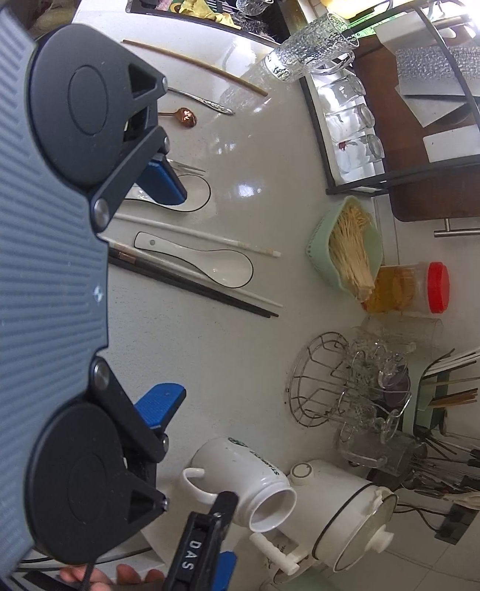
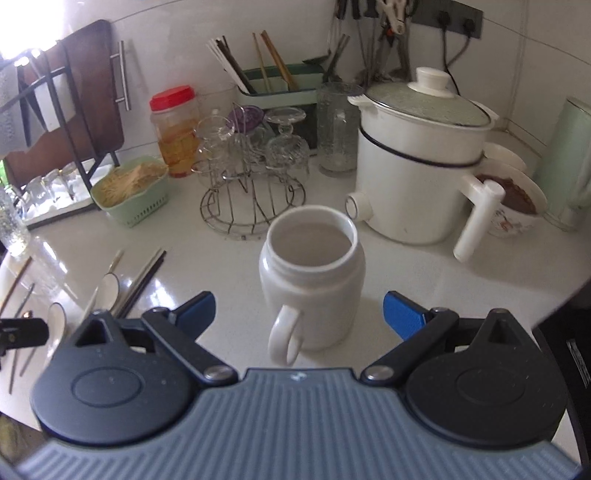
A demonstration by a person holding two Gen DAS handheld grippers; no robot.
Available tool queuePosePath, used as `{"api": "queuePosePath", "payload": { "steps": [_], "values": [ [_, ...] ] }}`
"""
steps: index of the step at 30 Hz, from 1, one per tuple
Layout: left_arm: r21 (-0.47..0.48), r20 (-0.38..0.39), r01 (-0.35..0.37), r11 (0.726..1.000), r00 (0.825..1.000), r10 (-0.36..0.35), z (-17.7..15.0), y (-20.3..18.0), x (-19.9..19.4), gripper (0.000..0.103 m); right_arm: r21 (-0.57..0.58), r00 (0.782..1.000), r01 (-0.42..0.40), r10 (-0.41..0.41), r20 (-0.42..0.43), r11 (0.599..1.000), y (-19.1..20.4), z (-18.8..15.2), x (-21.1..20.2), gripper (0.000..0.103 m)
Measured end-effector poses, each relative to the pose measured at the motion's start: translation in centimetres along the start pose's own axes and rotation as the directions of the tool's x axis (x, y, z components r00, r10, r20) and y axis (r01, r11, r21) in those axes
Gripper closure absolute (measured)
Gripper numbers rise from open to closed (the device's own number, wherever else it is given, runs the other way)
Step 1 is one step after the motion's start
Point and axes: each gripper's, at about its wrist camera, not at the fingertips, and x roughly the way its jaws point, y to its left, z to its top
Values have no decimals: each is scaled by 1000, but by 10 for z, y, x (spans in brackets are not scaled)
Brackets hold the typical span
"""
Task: Organize utensils
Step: 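Move the right gripper to the white Starbucks mug and grasp its body, then grasp the white ceramic spoon by its handle with the left gripper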
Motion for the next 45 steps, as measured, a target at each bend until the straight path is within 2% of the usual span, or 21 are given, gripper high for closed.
{"api": "queuePosePath", "payload": {
  "steps": [3, 8, 12, 15, 19, 21, 24, 30, 38, 45],
  "values": [
    [-11, -16, -7, 1000, 1000, 6, 2, 1, 7, 0, -38, 1000, 20, -20, 9, 999, -1, 4, 19, 5],
    [-17, -28, -2, 1000, 1000, 1, 5, 12, 14, 0, -18, 998, 56, -56, -17, 998, -3, 4, 48, 5],
    [-13, -24, 2, 1000, 1000, -3, 7, 23, 15, 0, -20, 996, 84, -85, -25, 996, 1, -3, 61, 5],
    [-16, -25, -3, 1000, 1000, 3, 9, 31, 16, 0, -21, 996, 84, -85, -37, 996, 4, -8, 69, 10],
    [-9, -40, -6, 1000, 999, 6, 8, 36, 22, 0, -31, 994, 104, -105, -19, 994, 7, -12, 74, 9],
    [-8, -51, 1, 1000, 999, -2, 7, 39, 25, 3, -44, 994, 112, -113, -10, 993, 6, -12, 77, 12],
    [6, -65, 2, 1000, 998, -2, 3, 40, 30, 7, -58, 995, 100, -100, -1, 993, 5, -12, 81, 11],
    [8, -88, 28, 1000, 996, -27, 1, 41, 42, 20, -104, 999, 39, -37, 16, 994, 2, -9, 84, 11],
    [-20, -145, 46, 999, 988, -49, -1, 55, 72, 51, -190, 997, -66, 70, 15, 980, 12, -12, 81, 11],
    [18, -193, 44, 999, 980, -39, -2, 60, 101, 64, -234, 993, -116, 119, 2, 965, 33, -21, 72, 11]
  ]
}}
